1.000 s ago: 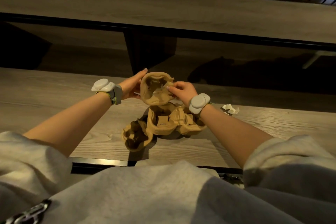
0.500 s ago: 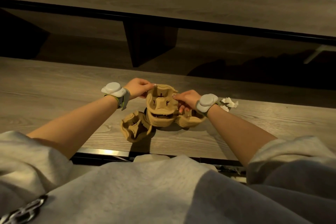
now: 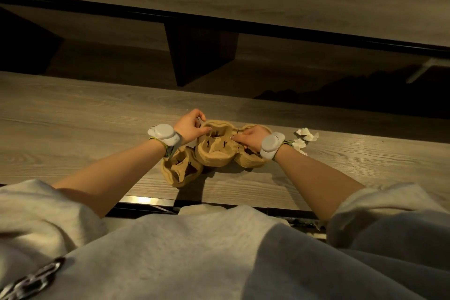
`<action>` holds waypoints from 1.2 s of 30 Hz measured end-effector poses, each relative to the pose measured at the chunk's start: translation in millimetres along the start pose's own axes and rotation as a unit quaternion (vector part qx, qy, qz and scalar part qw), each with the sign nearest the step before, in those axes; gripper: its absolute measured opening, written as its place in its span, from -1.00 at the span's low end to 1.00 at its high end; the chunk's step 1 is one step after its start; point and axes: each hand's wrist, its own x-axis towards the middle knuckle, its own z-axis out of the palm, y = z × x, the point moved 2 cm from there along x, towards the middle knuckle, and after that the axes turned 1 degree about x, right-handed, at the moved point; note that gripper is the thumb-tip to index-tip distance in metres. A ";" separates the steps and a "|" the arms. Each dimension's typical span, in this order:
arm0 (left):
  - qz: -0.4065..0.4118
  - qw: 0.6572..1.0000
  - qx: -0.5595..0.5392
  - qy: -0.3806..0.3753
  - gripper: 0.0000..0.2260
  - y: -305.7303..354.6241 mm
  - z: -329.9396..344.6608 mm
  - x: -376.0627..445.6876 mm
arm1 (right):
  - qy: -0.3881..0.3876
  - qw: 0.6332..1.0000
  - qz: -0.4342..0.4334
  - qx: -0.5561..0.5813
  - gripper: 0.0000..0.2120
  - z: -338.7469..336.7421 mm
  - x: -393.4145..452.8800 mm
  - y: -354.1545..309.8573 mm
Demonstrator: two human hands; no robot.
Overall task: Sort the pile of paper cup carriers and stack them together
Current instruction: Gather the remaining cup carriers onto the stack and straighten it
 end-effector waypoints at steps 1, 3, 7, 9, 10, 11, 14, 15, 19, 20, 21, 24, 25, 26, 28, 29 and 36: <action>-0.007 1.000 -0.006 0.011 -0.76 -1.2 -1.2 0.5 | 0.002 1.000 0.001 0.000 -0.60 0.3 1.2 0.4; -0.023 1.000 -0.006 0.017 -0.72 -4.5 -3.5 2.0 | 0.005 1.000 0.003 0.000 -0.58 0.3 1.7 -0.4; -0.070 0.997 -0.014 -0.012 -0.67 -13.8 -4.2 3.7 | 0.021 1.000 0.001 -0.002 -0.53 2.4 1.7 -5.6; -0.074 0.997 -0.008 -0.022 -0.68 -18.3 -3.7 0.6 | 0.020 1.000 0.003 -0.009 -0.53 3.6 2.8 -9.0; -0.075 0.997 0.004 -0.030 -0.67 -22.8 -2.9 -2.0 | 0.017 1.000 0.004 -0.012 -0.54 4.1 3.5 -9.3; -0.080 0.996 0.019 -0.036 -0.63 -28.6 -2.1 -5.9 | 0.015 1.000 0.005 -0.011 -0.55 4.3 4.4 -7.7; -0.089 0.994 0.043 -0.040 -0.57 -56.5 -3.6 -16.3 | 0.019 1.000 0.009 0.003 -0.57 2.3 5.6 0.5; -0.085 0.993 0.060 -0.053 -0.57 -65.0 -5.8 -20.7 | 0.021 1.000 0.010 0.009 -0.57 2.1 5.7 2.8; -0.071 0.971 0.199 -0.110 -0.60 -85.2 -10.1 -30.9 | 0.032 0.999 0.012 0.037 -0.56 4.7 5.5 4.8; -0.072 0.967 0.214 -0.116 -0.66 -87.1 -9.7 -31.0 | 0.030 0.999 0.012 0.043 -0.57 5.2 7.0 5.5; -0.082 0.967 0.210 -0.119 -0.71 -88.5 -11.1 -31.6 | 0.025 0.999 0.016 0.045 -0.57 5.3 7.3 5.6; -0.113 0.981 0.140 -0.071 -0.80 -89.2 -27.0 -31.5 | 0.007 0.999 0.018 0.035 -0.59 1.7 6.2 2.8; -0.126 0.985 0.108 -0.034 -0.81 -87.4 -36.2 -31.5 | 0.007 0.999 0.015 0.034 -0.59 -1.2 4.3 0.1; -0.137 0.988 0.076 0.009 -0.80 -83.9 -46.1 -31.2 | 0.011 0.999 0.005 0.041 -0.59 -4.0 2.9 -3.4; -0.151 0.985 0.020 0.082 -0.76 -73.2 -65.8 -27.6 | 0.016 0.995 0.000 0.102 -0.61 -6.9 2.8 -8.7; -0.149 0.984 -0.002 0.102 -0.75 -65.0 -75.7 -24.2 | 0.017 0.991 0.000 0.130 -0.62 -7.8 3.2 -13.6; -0.068 0.983 -0.086 0.145 -0.76 12.7 -80.5 -4.9 | -0.008 0.973 -0.061 0.222 -0.57 -12.4 5.5 -46.7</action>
